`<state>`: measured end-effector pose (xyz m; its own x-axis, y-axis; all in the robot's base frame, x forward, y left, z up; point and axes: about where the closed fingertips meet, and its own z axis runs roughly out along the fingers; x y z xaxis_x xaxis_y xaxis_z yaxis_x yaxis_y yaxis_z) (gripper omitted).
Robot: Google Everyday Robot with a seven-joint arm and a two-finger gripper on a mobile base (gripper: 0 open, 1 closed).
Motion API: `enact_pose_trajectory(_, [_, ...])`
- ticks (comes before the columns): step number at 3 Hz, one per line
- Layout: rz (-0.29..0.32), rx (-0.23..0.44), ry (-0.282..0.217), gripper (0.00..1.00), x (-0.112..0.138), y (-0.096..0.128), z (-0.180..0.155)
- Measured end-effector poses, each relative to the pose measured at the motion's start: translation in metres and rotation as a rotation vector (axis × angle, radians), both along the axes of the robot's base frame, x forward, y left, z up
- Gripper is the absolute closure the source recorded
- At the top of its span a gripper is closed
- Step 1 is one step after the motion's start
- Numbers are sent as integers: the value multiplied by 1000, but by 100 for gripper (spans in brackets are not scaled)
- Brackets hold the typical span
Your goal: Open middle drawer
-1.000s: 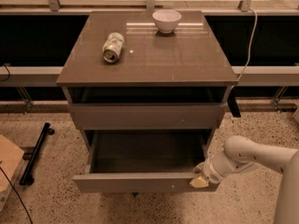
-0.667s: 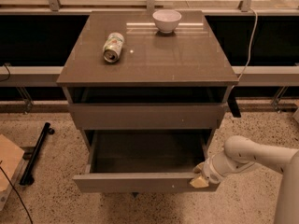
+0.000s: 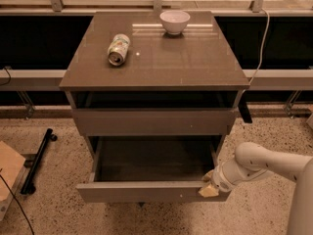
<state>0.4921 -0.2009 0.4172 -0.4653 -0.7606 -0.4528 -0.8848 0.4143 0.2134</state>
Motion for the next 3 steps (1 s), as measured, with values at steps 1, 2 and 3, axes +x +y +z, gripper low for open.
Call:
enact_pose_trajectory(1, [2, 1, 3, 11, -1, 1, -1])
enact_pose_trajectory(2, [9, -13, 7, 0, -3, 3, -3])
enact_pose_trajectory(3, [18, -42, 26, 0, -10, 4, -6])
